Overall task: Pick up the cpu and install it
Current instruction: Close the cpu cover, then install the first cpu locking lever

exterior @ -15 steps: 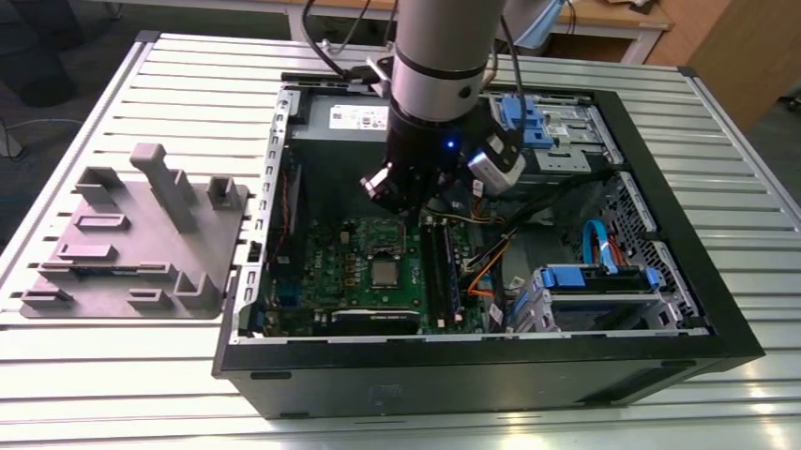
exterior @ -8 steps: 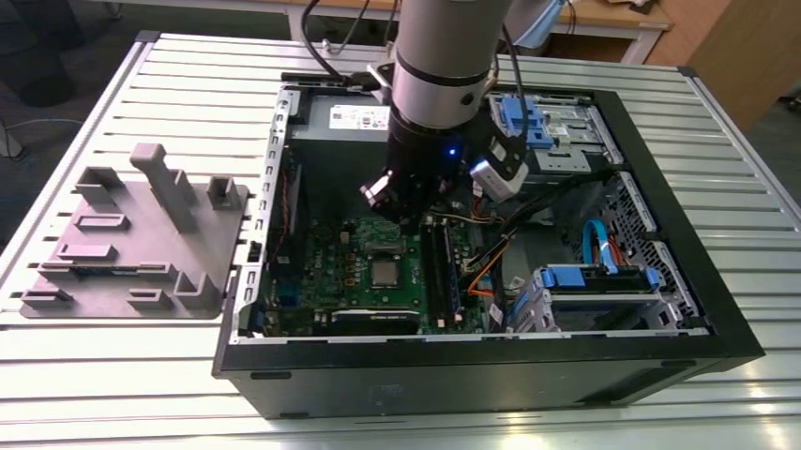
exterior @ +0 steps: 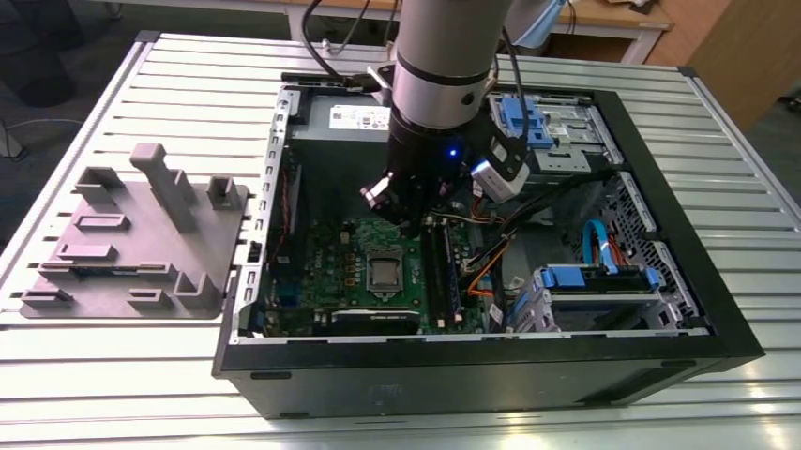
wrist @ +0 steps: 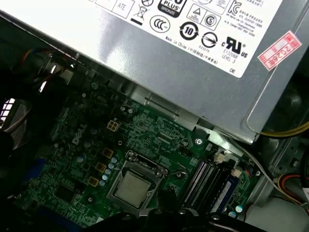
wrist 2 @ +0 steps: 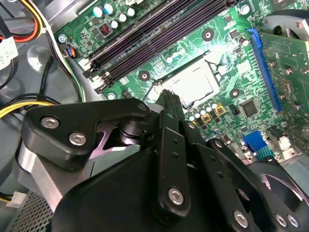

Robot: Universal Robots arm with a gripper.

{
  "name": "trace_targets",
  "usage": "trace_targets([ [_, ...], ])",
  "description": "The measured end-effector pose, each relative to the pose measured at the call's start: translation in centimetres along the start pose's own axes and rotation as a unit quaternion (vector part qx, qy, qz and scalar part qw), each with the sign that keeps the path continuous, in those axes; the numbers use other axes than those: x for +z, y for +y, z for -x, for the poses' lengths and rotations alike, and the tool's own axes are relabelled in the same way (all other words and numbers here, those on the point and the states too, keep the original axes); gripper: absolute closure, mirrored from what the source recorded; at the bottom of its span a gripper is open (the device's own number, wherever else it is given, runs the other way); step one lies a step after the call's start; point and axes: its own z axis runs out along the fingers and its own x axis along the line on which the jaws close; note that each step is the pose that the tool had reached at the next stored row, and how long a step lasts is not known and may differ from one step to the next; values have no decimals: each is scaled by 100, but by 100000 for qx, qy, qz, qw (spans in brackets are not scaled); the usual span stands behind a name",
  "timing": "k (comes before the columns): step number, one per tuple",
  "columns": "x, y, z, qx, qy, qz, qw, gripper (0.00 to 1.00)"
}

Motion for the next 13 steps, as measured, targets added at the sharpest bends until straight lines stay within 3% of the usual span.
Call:
trace_targets([
  [13, -8, 1, 0, 72, 14, -38, 100000, 90],
])
